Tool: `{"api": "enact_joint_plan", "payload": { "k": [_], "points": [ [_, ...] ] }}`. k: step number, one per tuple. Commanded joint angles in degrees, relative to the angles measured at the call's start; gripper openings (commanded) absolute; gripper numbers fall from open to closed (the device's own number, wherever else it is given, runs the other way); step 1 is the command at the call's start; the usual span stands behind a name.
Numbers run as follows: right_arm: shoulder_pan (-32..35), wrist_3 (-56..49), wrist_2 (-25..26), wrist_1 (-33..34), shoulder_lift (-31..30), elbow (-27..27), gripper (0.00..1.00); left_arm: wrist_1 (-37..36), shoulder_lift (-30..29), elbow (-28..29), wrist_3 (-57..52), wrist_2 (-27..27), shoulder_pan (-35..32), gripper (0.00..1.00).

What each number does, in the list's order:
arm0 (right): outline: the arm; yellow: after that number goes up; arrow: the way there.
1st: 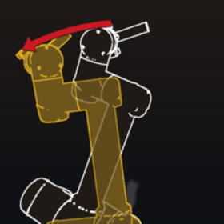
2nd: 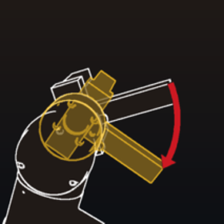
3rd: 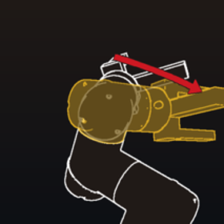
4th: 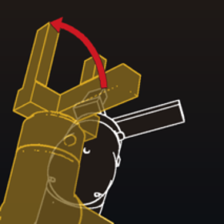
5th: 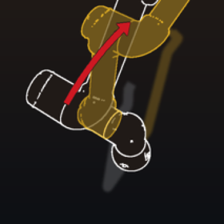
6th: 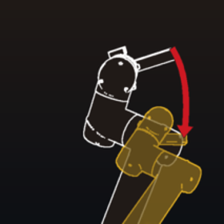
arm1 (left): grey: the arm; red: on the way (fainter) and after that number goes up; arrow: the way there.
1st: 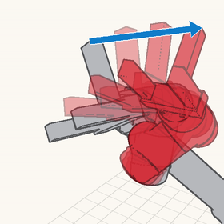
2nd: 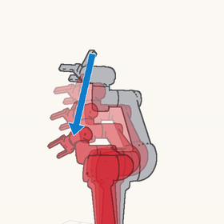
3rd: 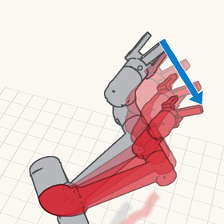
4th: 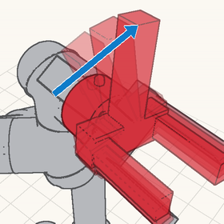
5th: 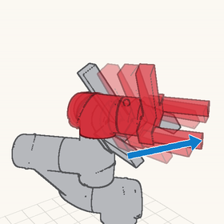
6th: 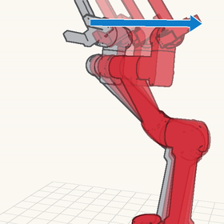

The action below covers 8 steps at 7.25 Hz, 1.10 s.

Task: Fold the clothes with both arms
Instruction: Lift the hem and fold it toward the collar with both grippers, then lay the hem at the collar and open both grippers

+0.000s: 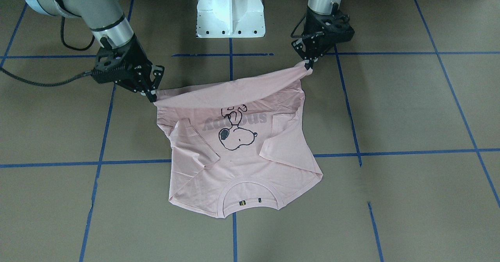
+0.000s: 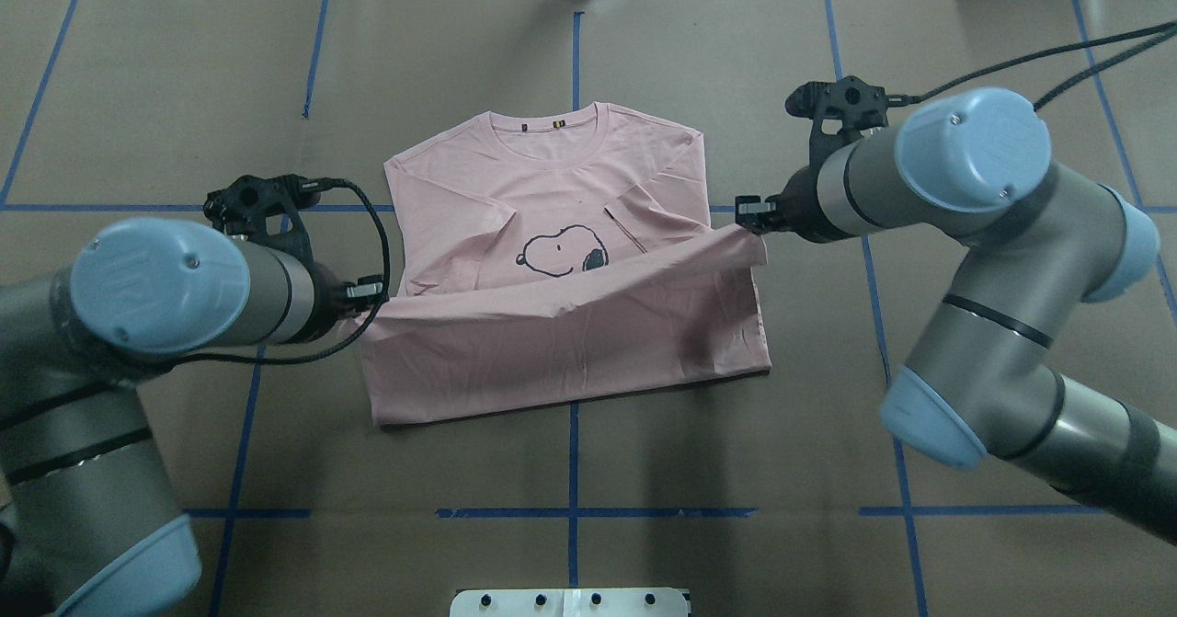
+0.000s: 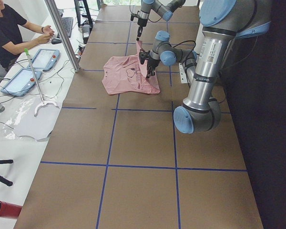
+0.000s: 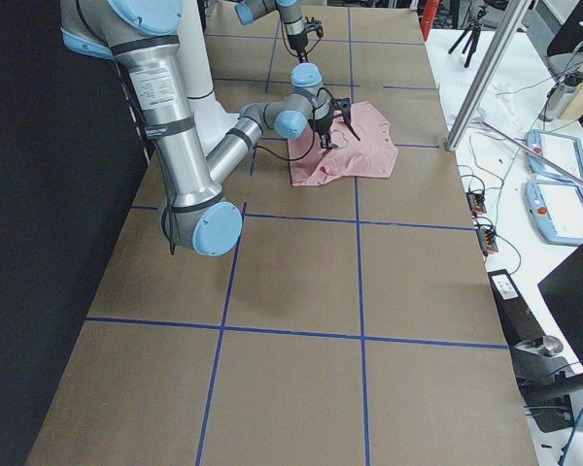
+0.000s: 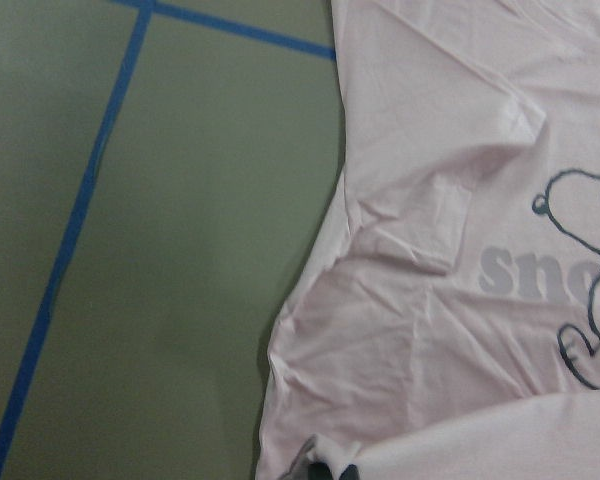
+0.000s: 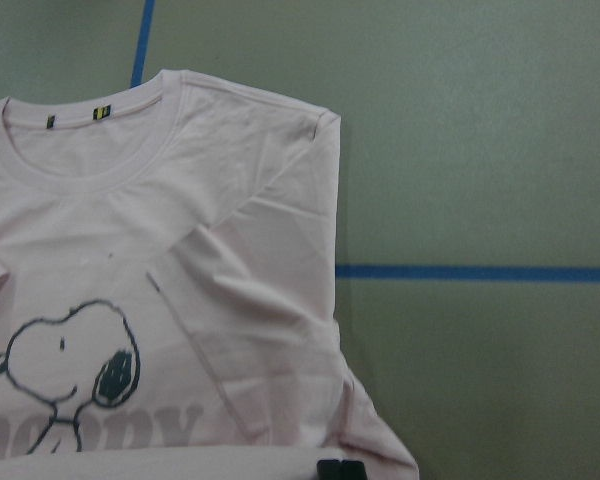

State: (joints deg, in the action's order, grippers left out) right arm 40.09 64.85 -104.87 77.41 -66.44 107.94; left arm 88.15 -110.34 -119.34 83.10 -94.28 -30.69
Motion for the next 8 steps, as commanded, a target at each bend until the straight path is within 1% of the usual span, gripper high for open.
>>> {"api": "enact_joint_plan", "payload": {
  "k": [1, 2, 3, 4, 5, 6, 8],
  "points": [
    [3.23, -0.69, 0.02, -2.07, 8.32, -11.92, 0.00, 15.38, -3.28, 14.50, -1.54, -0.29, -8.91, 0.00],
    [3.84, -0.43, -0.07, -6.87, 10.08, -17.18, 0.00, 19.12, -5.74, 21.70, -3.80, -0.20, -11.65, 0.00],
    [5.33, -0.51, -0.15, -10.92, 11.84, -23.15, 0.00, 23.16, -6.63, 27.43, -7.48, -0.20, -13.33, 0.00],
    [6.91, -0.51, -0.16, -14.10, 14.56, -30.35, 0.00, 26.42, -6.73, 30.88, -7.60, -0.11, -13.61, 0.00],
    [7.97, -0.51, -0.24, -14.91, 16.24, -34.94, 0.00, 27.41, -7.42, 32.83, -7.43, -0.11, -13.61, 0.00],
    [8.24, -0.51, -0.16, -14.92, 17.39, -36.56, 0.00, 28.20, -9.26, 36.07, -7.08, -0.11, -13.61, 0.00],
    [8.25, -0.42, -0.16, -14.92, 19.24, -37.71, 0.00, 28.04, -11.11, 36.45, -6.56, -0.03, -13.61, 0.00]
  ]
}}
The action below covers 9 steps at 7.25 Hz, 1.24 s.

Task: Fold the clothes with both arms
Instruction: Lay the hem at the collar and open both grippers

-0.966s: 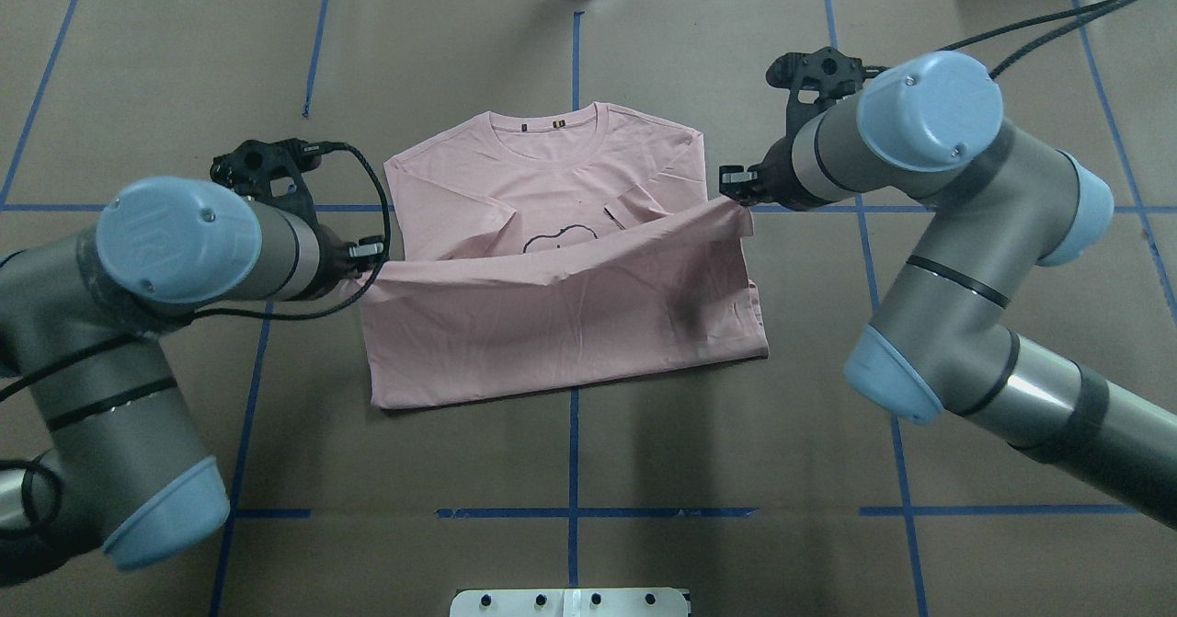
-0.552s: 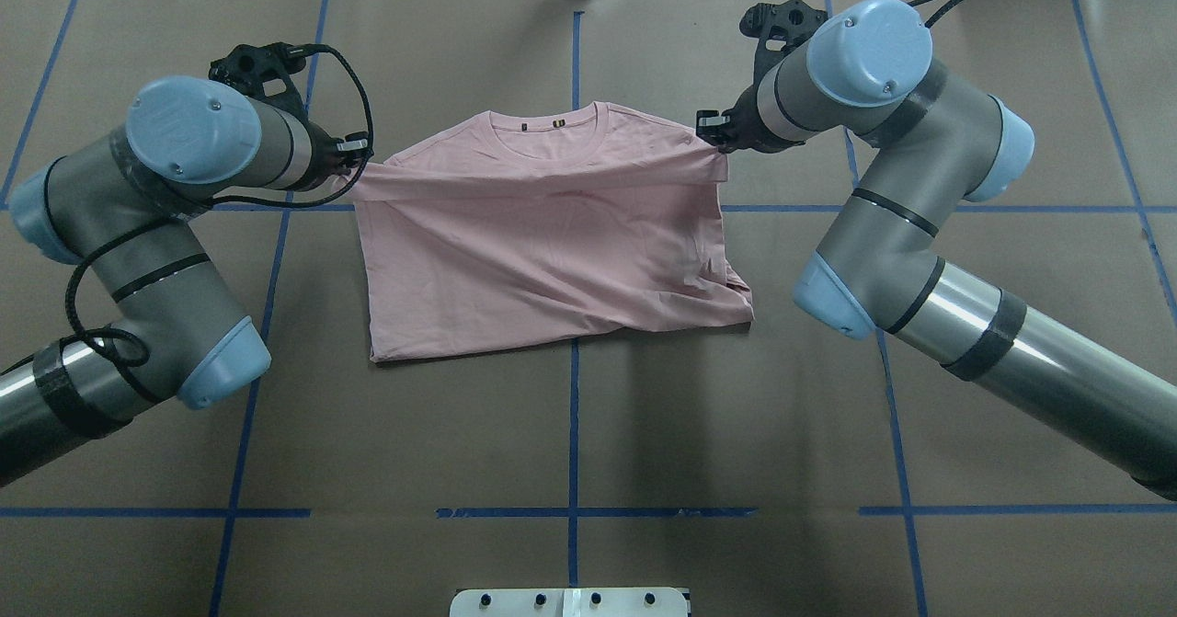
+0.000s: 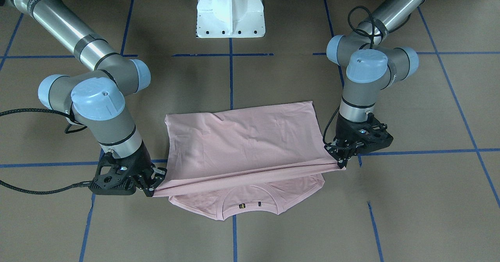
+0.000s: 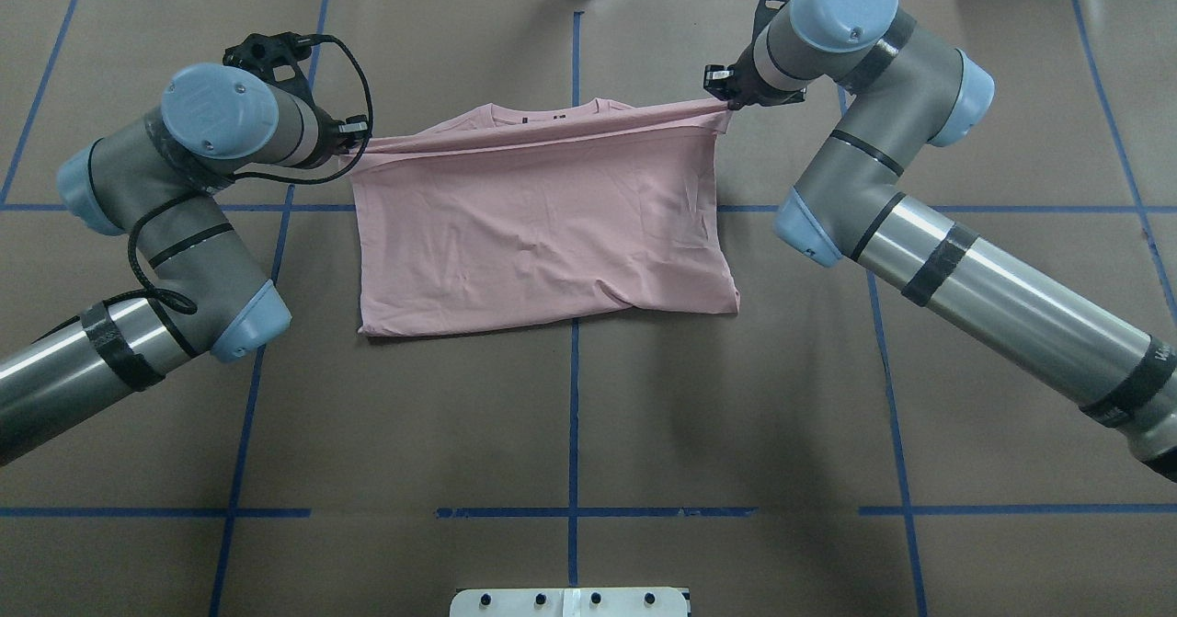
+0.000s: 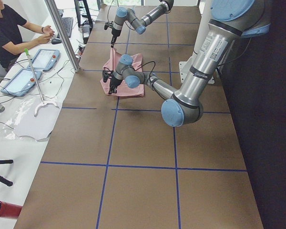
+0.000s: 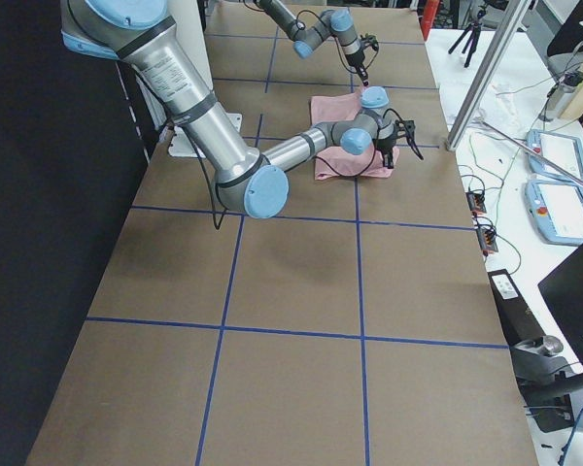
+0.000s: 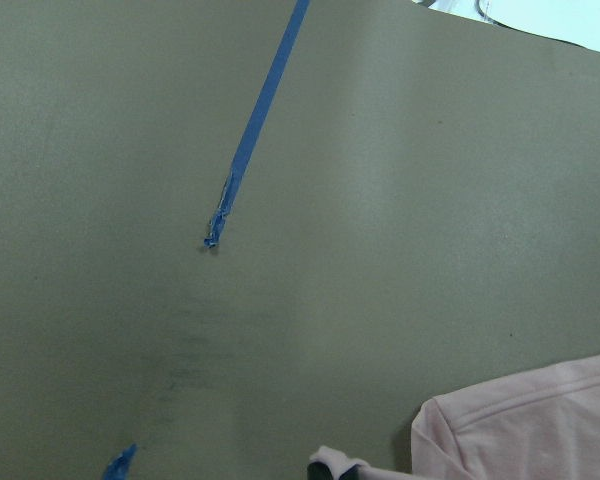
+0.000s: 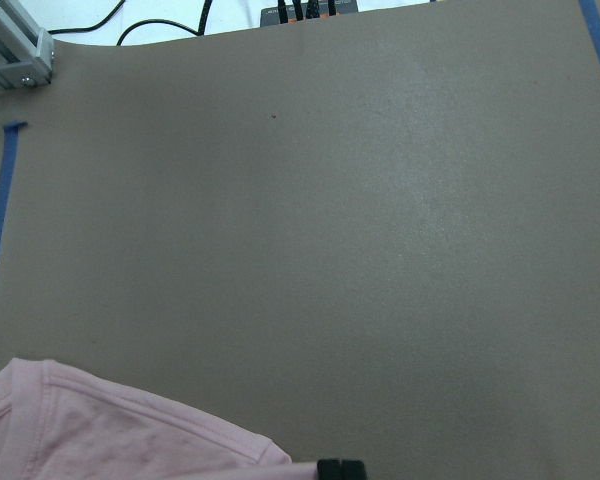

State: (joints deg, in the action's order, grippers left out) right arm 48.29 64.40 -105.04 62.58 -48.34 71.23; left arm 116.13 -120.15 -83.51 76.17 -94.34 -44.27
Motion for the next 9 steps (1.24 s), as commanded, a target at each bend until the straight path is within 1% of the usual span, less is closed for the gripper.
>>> {"api": "enact_joint_plan", "payload": {
  "k": [1, 2, 4, 5, 6, 7, 8, 9],
  "points": [
    [-0.03, -0.06, 0.18, 0.08, 1.58, -1.09, 0.00, -0.63, -2.18, 0.63, 1.08, 0.12, 0.06, 0.00],
    [-0.21, -0.23, 0.27, 0.09, 1.93, -1.87, 0.00, -0.73, -2.19, 0.63, 1.17, 0.12, 0.06, 0.00],
    [-1.78, -0.32, 0.53, -0.09, 1.94, -1.71, 0.00, -0.64, -2.37, 0.63, 1.18, 0.12, 0.41, 0.00],
    [-2.23, -0.15, 0.45, -0.44, 1.85, -1.27, 0.01, -0.64, -2.37, 0.63, 1.26, 0.12, 0.50, 0.18],
    [-2.49, -0.06, 0.45, -3.66, 1.07, -1.27, 0.20, -0.55, -2.37, 0.63, 1.18, 0.12, 0.50, 0.33],
    [-2.58, -0.32, 0.45, -4.82, 0.19, -1.35, 0.74, -0.47, -2.19, 0.72, 1.09, 0.20, 0.50, 0.77],
    [-2.41, -0.24, 0.36, -5.01, 0.09, -1.35, 1.00, -0.73, -2.28, 0.72, 1.00, 0.20, 0.50, 1.00],
    [-2.06, -0.06, -0.08, -5.01, 0.18, -1.27, 1.00, -0.64, -2.28, 0.63, 1.00, 0.12, 0.50, 1.00]
  ]
}}
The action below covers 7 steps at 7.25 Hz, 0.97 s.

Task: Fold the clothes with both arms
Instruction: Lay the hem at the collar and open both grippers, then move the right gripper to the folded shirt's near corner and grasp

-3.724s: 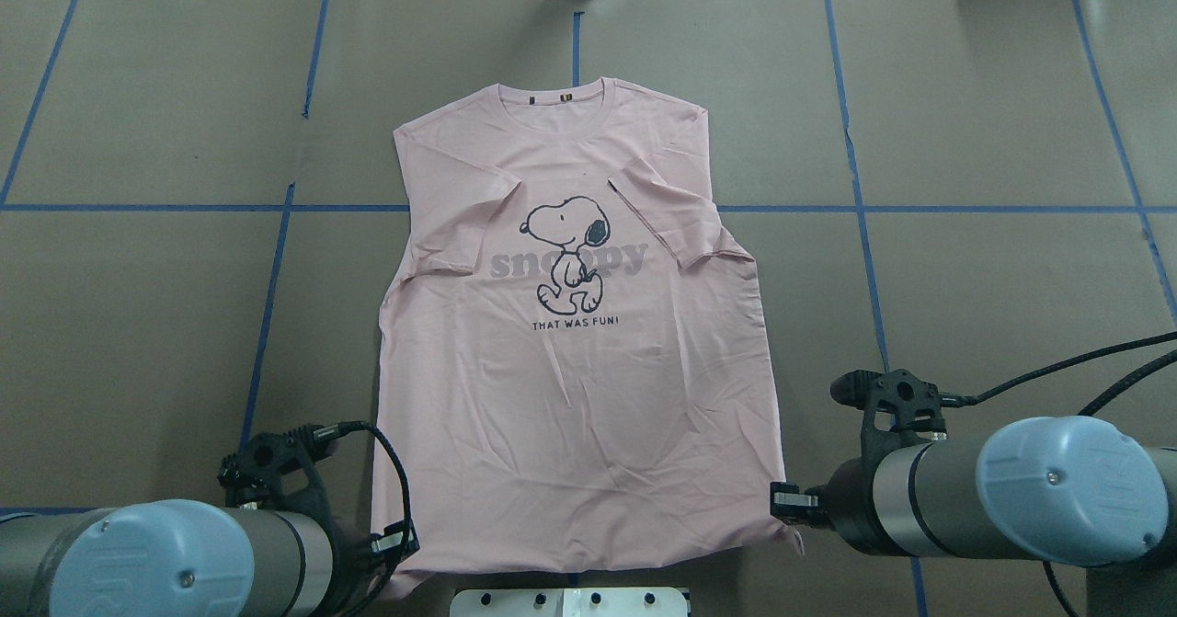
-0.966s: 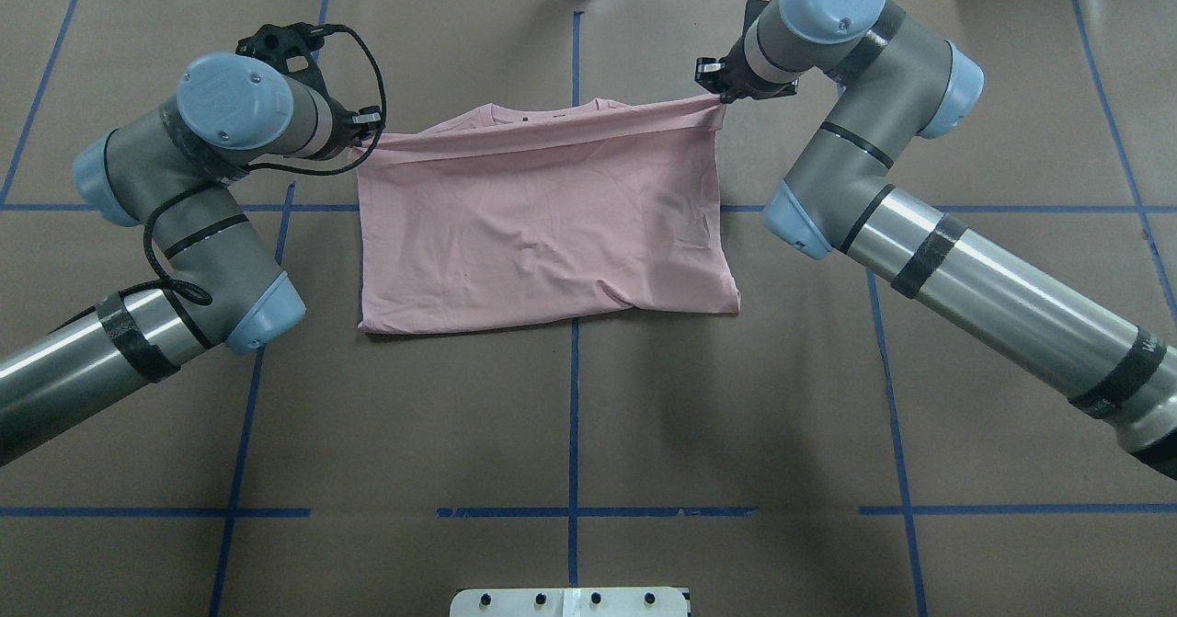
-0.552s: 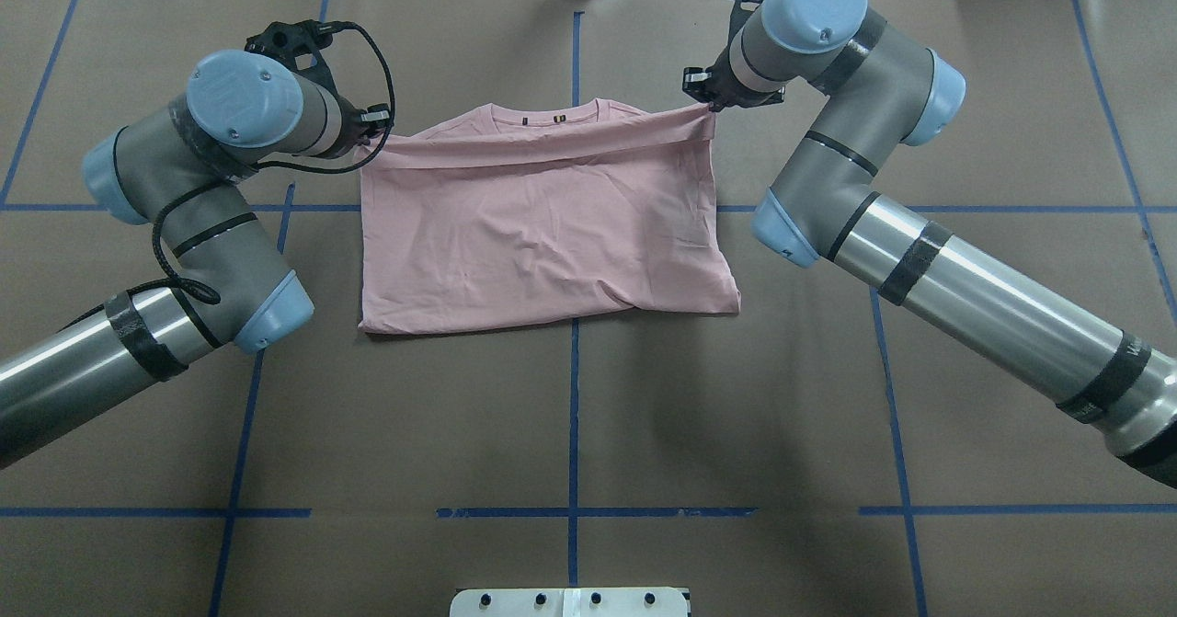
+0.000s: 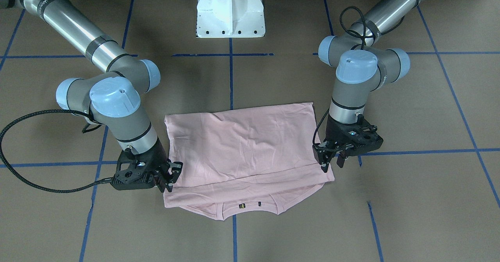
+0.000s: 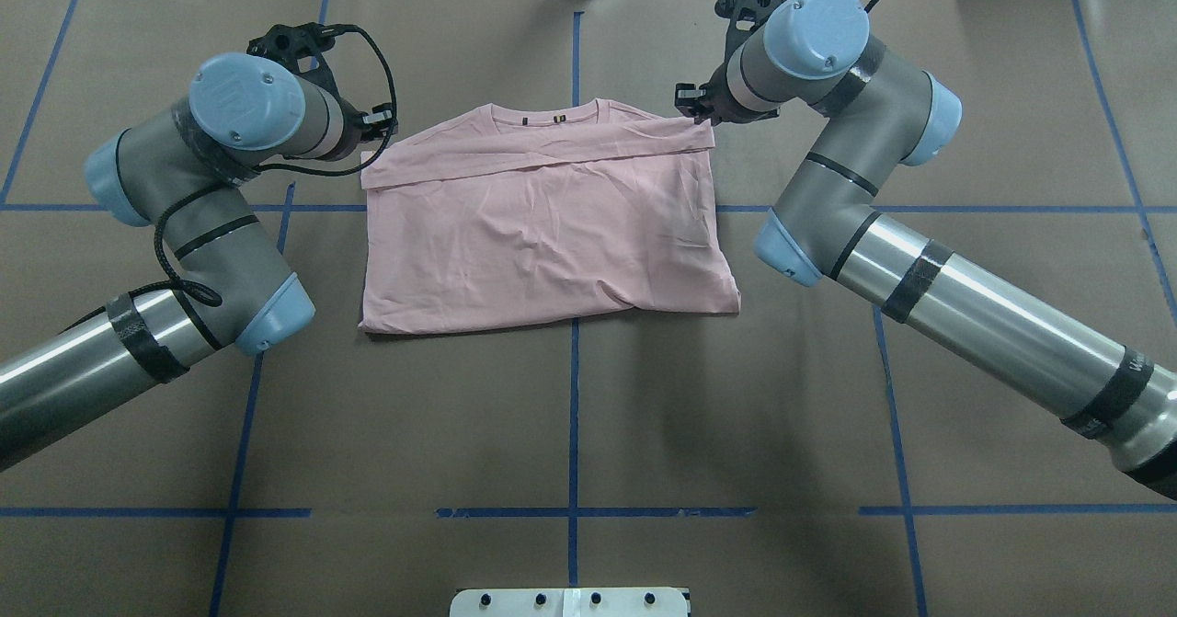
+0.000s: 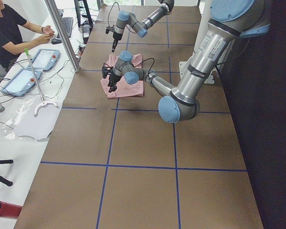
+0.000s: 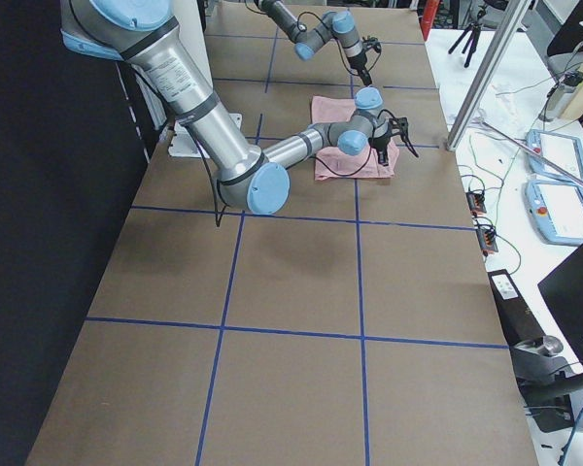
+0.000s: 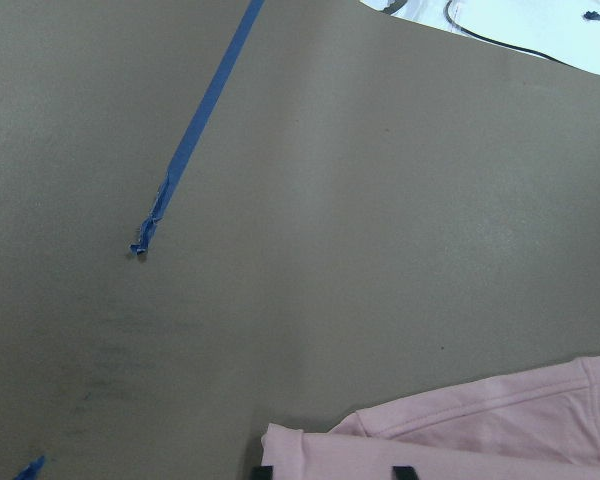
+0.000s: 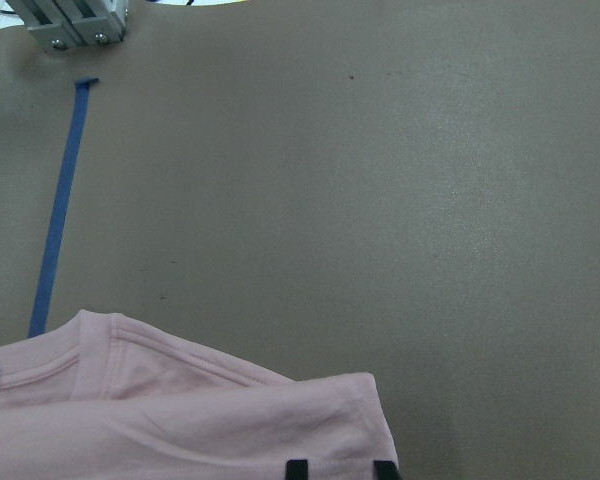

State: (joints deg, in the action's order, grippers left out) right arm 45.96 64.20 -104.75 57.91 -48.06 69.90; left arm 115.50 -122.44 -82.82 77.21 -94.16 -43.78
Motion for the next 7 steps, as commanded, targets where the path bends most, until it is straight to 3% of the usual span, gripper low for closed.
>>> {"api": "enact_joint_plan", "payload": {
  "k": [1, 3, 5, 7],
  "points": [
    [0.27, 0.84, -1.15, -0.17, -0.19, 1.62, 1.00, -0.01, 0.00, -0.32, -0.13, -0.23, -0.08, 1.00],
    [-0.17, 6.25, -7.03, 2.45, -7.08, 10.63, 1.00, -0.19, 0.00, -3.64, 0.22, -0.50, 0.09, 1.00],
    [-4.02, 7.78, -6.52, 17.32, -12.30, 23.64, 1.00, -1.41, 0.71, -7.00, 4.41, -1.98, 1.31, 1.00],
    [-9.20, 9.98, -4.34, 19.70, -12.67, 22.83, 1.00, -1.33, 0.71, -7.35, 5.67, -1.46, 2.29, 1.00]
  ]
}}
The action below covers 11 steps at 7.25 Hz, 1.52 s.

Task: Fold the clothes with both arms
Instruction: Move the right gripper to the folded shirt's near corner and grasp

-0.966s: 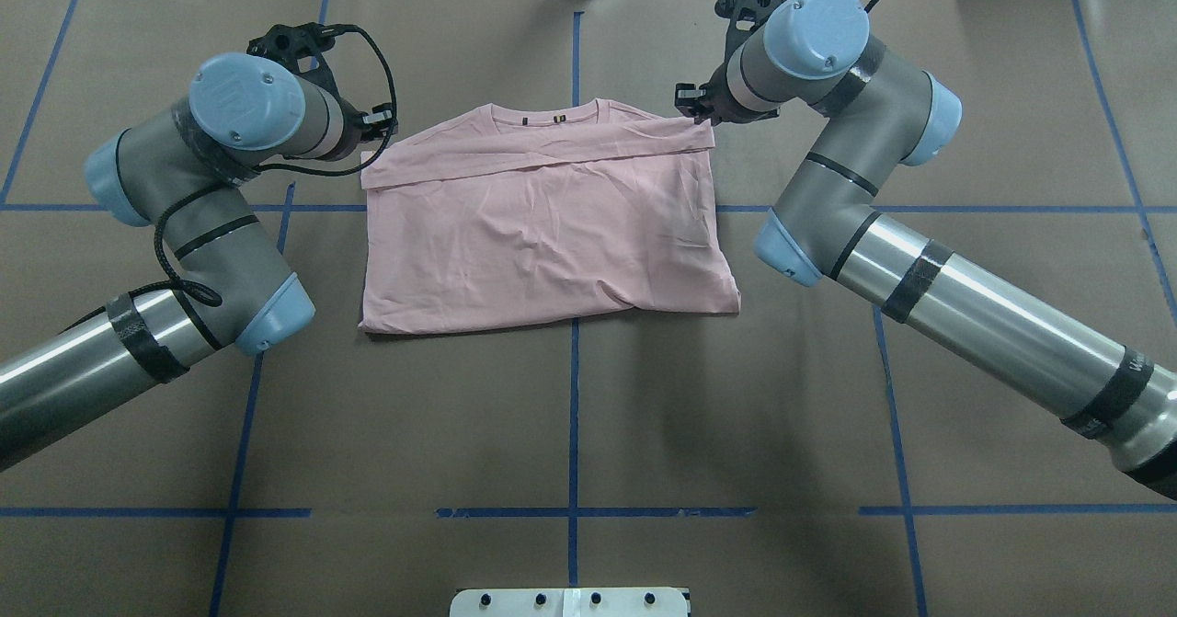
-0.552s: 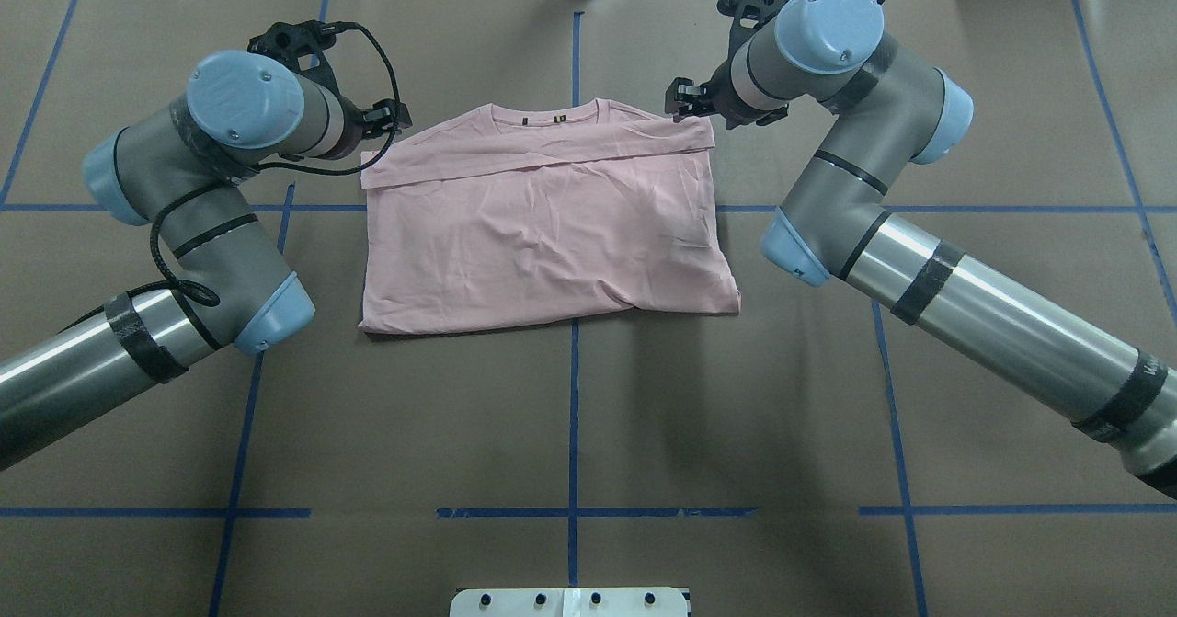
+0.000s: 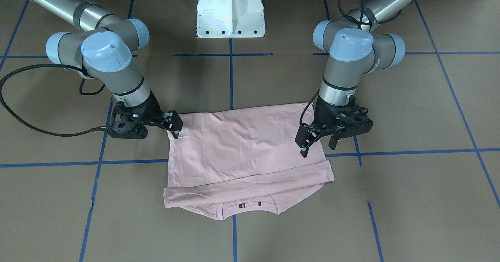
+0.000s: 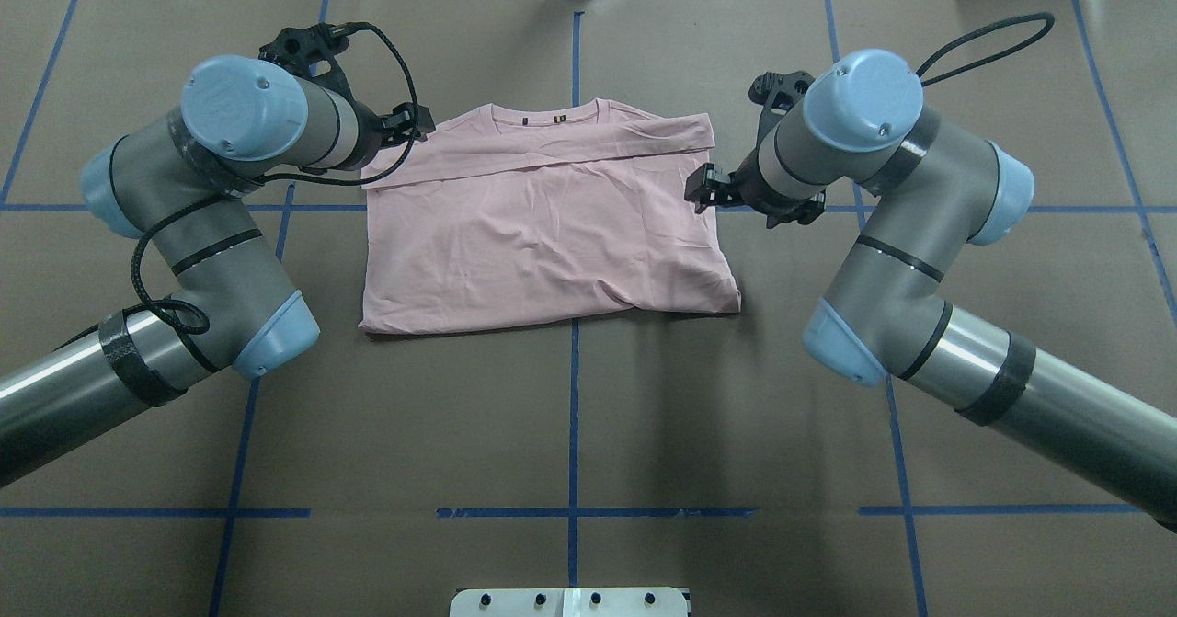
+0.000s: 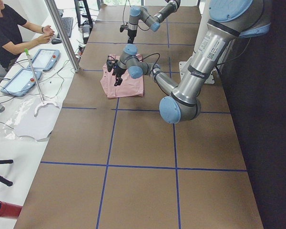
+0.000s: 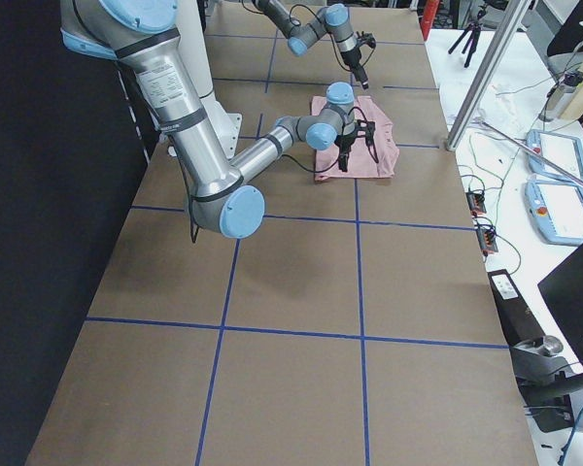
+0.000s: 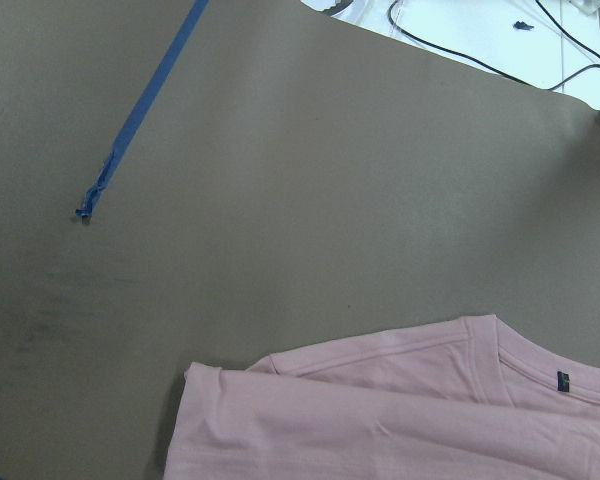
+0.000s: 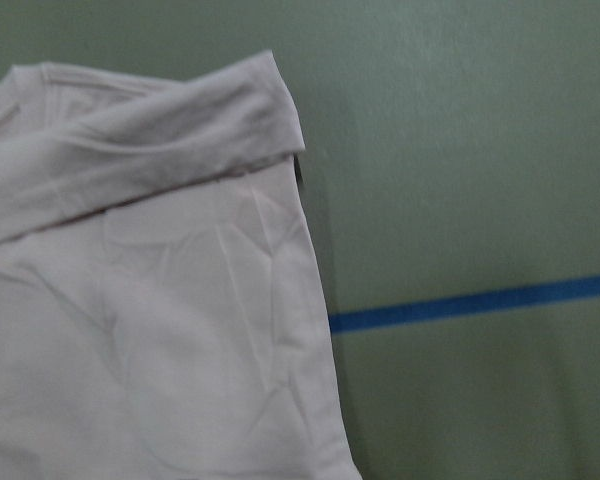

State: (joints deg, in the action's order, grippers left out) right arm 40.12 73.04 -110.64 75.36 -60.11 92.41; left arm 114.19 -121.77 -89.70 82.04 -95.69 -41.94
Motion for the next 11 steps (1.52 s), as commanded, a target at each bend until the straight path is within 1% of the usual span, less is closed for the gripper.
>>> {"api": "enact_joint_plan", "payload": {
  "k": [1, 6, 7, 8, 10, 11],
  "points": [
    [-4.07, 1.14, 2.44, 2.33, -0.53, -0.38, 1.00, -0.02, 0.04, -0.48, 0.84, 0.07, 0.55, 1.00],
    [-4.87, 0.18, 2.54, 2.16, -0.80, -2.14, 0.98, -0.02, 0.13, -0.39, 0.75, 0.07, 0.55, 1.00],
    [-4.87, 0.09, 2.36, 2.16, -0.71, -2.15, 0.95, 0.06, 0.22, -0.39, 0.58, 0.07, 0.55, 1.00],
    [-4.87, 0.09, 2.10, 2.16, -0.71, -2.15, 0.76, 0.06, 0.22, -0.39, 0.49, 0.07, 0.55, 1.00],
    [-5.83, 0.09, 2.36, 2.16, -0.79, -2.15, 0.15, 0.06, 0.39, -0.39, 0.49, 0.07, 0.55, 1.00],
    [-6.19, 0.09, 2.53, 2.16, -0.88, -2.06, 0.00, 0.06, 0.31, -0.39, 0.40, 0.07, 0.55, 1.00]
  ]
}}
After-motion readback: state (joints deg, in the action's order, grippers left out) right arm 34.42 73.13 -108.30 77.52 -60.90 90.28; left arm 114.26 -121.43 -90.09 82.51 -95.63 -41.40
